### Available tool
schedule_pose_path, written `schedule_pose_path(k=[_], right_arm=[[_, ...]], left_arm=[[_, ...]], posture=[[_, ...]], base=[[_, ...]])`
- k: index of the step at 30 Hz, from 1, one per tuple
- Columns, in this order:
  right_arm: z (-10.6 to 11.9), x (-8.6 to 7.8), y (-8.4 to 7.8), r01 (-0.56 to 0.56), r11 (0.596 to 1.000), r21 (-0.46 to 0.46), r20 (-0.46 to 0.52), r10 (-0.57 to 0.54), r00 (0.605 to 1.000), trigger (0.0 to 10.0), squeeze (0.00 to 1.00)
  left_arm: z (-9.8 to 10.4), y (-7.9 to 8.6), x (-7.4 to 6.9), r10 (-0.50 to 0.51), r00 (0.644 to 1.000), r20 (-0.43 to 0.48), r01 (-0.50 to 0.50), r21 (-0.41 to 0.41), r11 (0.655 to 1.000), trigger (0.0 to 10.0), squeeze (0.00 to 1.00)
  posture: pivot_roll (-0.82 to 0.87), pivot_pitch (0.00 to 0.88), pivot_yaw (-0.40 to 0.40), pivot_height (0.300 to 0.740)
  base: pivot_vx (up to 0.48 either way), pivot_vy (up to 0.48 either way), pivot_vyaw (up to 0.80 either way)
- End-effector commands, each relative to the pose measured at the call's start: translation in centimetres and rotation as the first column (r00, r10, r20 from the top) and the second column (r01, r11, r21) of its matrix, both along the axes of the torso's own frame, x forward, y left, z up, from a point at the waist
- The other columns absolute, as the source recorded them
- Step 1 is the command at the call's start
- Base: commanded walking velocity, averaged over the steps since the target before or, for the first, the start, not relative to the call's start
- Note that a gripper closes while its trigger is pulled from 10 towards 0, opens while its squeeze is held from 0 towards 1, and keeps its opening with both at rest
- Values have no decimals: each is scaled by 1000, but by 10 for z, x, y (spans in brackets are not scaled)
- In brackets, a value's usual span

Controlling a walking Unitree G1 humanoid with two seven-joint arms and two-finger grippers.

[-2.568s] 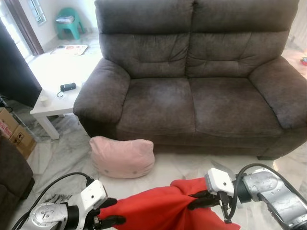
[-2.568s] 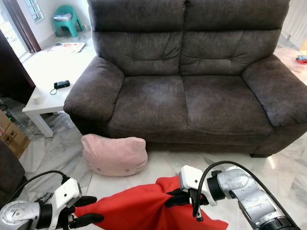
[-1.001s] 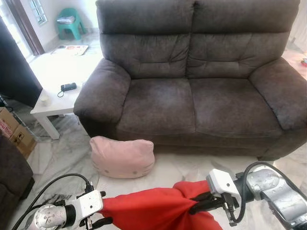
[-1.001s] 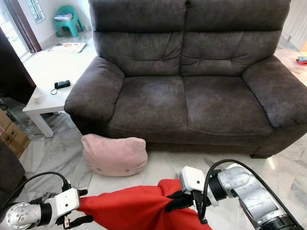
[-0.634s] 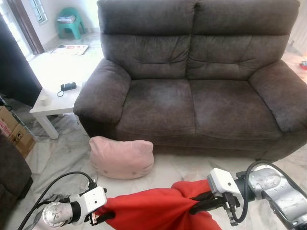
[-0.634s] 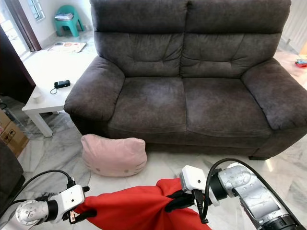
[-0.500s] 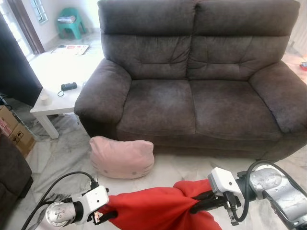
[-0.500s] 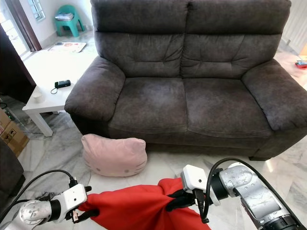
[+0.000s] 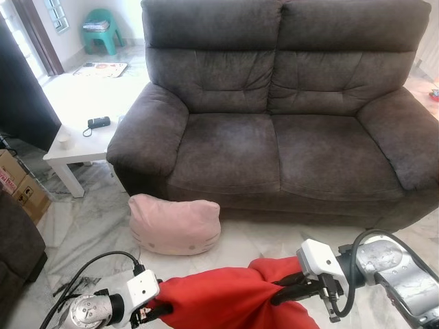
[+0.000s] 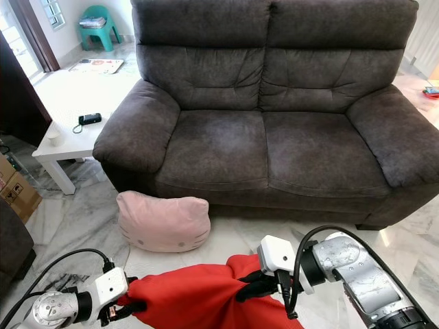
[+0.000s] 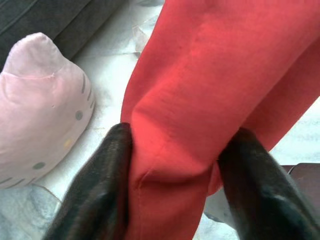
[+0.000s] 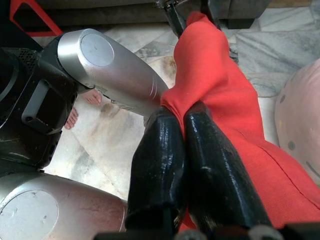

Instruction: Move the pillow to the sofa from floor

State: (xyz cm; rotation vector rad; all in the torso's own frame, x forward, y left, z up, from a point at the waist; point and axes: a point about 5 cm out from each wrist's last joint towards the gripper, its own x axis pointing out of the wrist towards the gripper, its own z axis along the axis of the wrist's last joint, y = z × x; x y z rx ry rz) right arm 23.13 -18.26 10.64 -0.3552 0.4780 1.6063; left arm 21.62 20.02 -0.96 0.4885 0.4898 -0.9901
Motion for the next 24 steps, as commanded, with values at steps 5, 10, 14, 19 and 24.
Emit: schedule_pose_path(k=[5,10,14,19,24], right_arm=[[23,8,8,-28,996,83,95,20,995,10000,0],[23,9,9,-25,996,85,96,17,995,10000,0],[23,8,9,-24,996,86,94,16,995,10000,0],[21,8,9,-19,996,88,91,11,996,10000,0],[20,8,11,-18,996,90,89,10,996,10000,0]], left_arm=[[-2,-2,-4,-10,1000,-26,9,-37,999,0,0],[-2,-6,-6,-28,999,-44,26,-57,998,0,0],[-2,-7,-7,-31,998,-46,28,-62,998,0,0],[-1,-5,-8,-36,998,-46,33,-63,997,0,0],[-1,-4,-9,-35,998,-49,32,-61,998,0,0]], posture=[[11,30,-29,740],[10,34,-29,740],[10,34,-28,740],[13,34,-24,740],[14,31,-20,740]], base=[[0,0,0],[0,0,0],[0,0,0],[0,0,0],[0,0,0]])
